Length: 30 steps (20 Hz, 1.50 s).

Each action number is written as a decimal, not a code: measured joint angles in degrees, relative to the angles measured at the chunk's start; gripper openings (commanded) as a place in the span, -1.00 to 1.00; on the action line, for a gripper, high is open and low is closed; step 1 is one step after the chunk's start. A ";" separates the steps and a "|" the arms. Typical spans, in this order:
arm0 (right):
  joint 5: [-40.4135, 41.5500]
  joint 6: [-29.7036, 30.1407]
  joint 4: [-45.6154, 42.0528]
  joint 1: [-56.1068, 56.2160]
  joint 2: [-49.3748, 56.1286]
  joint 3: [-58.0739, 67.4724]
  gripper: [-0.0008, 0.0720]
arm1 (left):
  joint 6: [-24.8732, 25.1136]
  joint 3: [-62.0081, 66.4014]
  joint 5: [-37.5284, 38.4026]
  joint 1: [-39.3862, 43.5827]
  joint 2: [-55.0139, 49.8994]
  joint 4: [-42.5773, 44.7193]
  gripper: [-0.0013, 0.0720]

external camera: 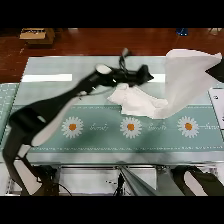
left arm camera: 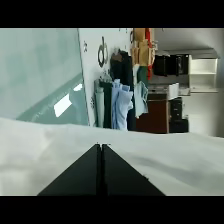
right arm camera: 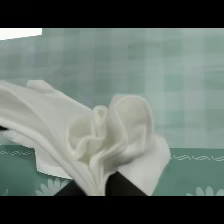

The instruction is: Fold the shirts.

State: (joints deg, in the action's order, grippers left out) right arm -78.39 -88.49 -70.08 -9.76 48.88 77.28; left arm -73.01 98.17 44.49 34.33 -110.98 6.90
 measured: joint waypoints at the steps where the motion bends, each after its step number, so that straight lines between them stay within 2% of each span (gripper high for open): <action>1: -0.11 -0.07 0.98 -0.02 0.20 -0.02 -0.88 | 0.15 0.00 2.93 -3.74 2.56 3.67 -0.92; 4: 0.24 -0.33 3.30 1.49 1.18 -0.90 -0.88 | 1.27 0.00 11.50 -15.23 11.41 11.19 -0.92; 8: 6.23 -2.82 3.15 9.16 3.65 -4.94 -0.88 | 2.82 0.00 19.04 -28.96 24.90 14.78 -0.92; 13: 22.62 -7.65 1.44 22.12 12.28 -9.20 -0.88 | 3.41 0.04 23.78 -42.34 40.24 16.22 -0.92; 18: 40.30 -13.84 1.29 33.83 25.79 -10.16 -0.86 | 3.61 0.04 29.31 -47.95 49.22 16.65 -0.92; 19: 42.88 -15.45 1.31 35.80 28.48 -10.23 -0.55 | 3.61 0.04 30.23 -48.37 50.23 16.61 -0.92; 20: 44.83 -16.90 1.31 37.51 30.88 -10.29 -0.05 | 3.58 0.04 31.17 -48.70 50.95 16.68 -0.92; 21: 46.38 -17.86 1.33 38.80 32.70 -10.29 0.27 | 3.61 0.04 31.98 -48.89 51.41 16.68 -0.92; 22: 47.45 -18.36 1.31 39.74 33.99 -10.29 0.38 | 3.58 0.04 32.46 -49.07 51.78 16.83 -0.92; 26: 47.56 -19.58 0.81 38.40 32.26 -10.32 0.42 | 3.41 0.04 33.59 -49.35 52.48 19.74 -0.92; 28: 43.41 -18.47 -2.43 34.60 27.71 -10.29 0.42 | 3.39 0.04 33.94 -49.42 52.52 21.27 -0.92; 30: 34.80 -17.07 -11.74 29.33 22.01 -10.29 0.41 | 3.39 0.04 33.99 -49.42 52.54 23.06 -0.92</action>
State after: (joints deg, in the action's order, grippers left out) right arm -43.59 -105.56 -81.82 19.57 70.89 66.98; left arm -69.63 98.21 78.48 -15.09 -58.43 29.95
